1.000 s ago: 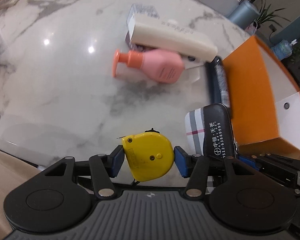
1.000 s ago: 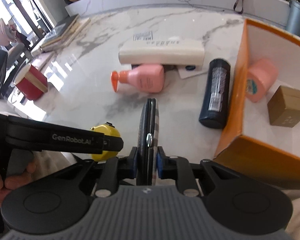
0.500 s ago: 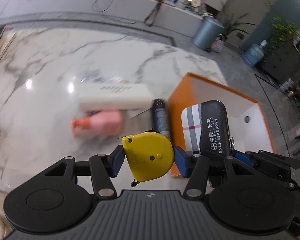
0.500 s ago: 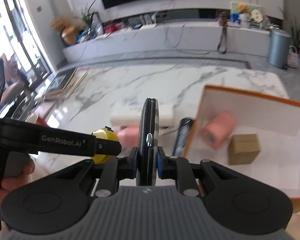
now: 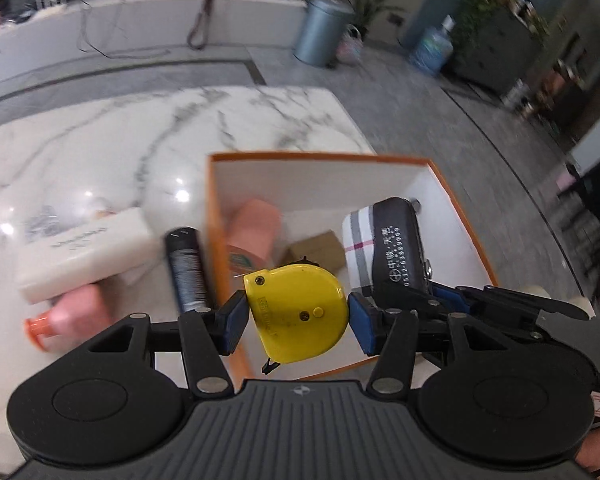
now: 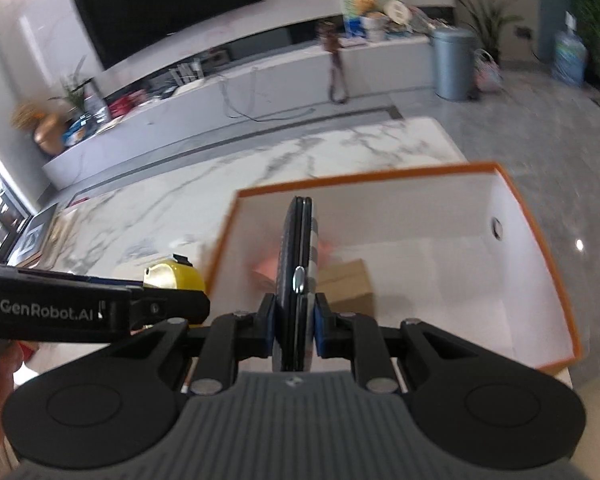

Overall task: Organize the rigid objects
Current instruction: 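Carry the tape measure with the left tool toward the orange box while the right tool holds the case, then open the left tool to drop the tape measure while the right tool lowers the plaid case into the box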

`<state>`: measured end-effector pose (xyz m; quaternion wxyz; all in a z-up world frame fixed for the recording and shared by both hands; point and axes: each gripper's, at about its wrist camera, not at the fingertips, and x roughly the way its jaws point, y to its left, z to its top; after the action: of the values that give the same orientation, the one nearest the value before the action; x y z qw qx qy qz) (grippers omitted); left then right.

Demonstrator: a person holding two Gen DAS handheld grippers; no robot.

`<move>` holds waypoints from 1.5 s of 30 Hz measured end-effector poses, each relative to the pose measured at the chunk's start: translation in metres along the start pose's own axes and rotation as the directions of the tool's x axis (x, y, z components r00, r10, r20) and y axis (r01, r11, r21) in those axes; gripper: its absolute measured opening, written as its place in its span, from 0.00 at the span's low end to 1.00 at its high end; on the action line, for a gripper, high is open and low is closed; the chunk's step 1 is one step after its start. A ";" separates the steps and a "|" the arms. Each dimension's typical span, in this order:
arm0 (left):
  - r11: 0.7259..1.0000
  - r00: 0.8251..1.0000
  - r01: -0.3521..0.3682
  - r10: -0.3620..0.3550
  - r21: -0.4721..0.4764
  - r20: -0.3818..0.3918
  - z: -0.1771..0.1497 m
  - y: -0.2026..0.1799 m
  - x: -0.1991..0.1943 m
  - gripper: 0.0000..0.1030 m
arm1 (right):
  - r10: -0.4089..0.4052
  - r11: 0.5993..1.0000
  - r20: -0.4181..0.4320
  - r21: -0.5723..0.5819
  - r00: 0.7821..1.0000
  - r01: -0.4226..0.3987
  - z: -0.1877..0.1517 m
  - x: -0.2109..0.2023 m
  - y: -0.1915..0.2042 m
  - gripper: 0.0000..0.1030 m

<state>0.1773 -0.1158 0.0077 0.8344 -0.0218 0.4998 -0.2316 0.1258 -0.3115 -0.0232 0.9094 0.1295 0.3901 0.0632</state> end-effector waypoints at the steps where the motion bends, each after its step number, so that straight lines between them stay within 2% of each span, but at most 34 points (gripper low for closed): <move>1: 1.000 1.000 0.001 -0.001 0.010 -0.012 0.000 -0.002 0.006 0.60 | -0.003 1.000 -0.008 0.016 1.000 0.004 -0.001 0.003 -0.007 0.18; 7: 0.983 0.993 -0.068 0.083 0.170 -0.082 -0.001 -0.024 0.043 0.60 | -0.006 0.994 -0.056 0.107 0.998 0.012 -0.011 0.022 -0.036 0.18; 11: 0.951 0.983 -0.094 0.134 0.293 -0.122 -0.008 -0.034 0.064 0.60 | -0.052 0.988 -0.082 0.141 0.995 0.063 -0.014 0.034 -0.051 0.18; 14: 0.928 0.973 -0.108 0.172 0.356 -0.156 -0.009 -0.039 0.080 0.60 | -0.057 0.985 -0.119 0.153 0.991 0.074 -0.018 0.045 -0.060 0.17; 22: 0.888 0.944 -0.157 0.263 0.431 -0.197 -0.009 -0.045 0.108 0.60 | -0.075 0.990 -0.152 0.110 0.986 0.092 -0.018 0.064 -0.054 0.18; 26: 0.878 0.930 -0.177 0.297 0.446 -0.216 -0.007 -0.042 0.117 0.60 | -0.082 0.991 -0.188 0.091 0.979 0.100 -0.017 0.073 -0.054 0.18; 33: 0.843 0.918 -0.203 0.341 0.498 -0.202 -0.010 -0.044 0.122 0.61 | -0.065 0.991 -0.221 0.103 0.973 0.090 -0.018 0.081 -0.053 0.18; 40: 0.835 0.923 -0.218 0.344 0.505 -0.171 -0.011 -0.045 0.120 0.66 | -0.058 0.990 -0.234 0.113 0.970 0.087 -0.019 0.080 -0.053 0.21; 45: 0.855 0.946 -0.184 0.288 0.485 -0.148 -0.011 -0.040 0.111 0.72 | -0.058 0.987 -0.243 0.131 0.968 0.092 -0.018 0.080 -0.052 0.21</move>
<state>0.1968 -0.1948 -0.0781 0.7782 0.2655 0.5156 -0.2408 0.1688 -0.3408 -0.1056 0.8463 0.1701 0.5045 0.0162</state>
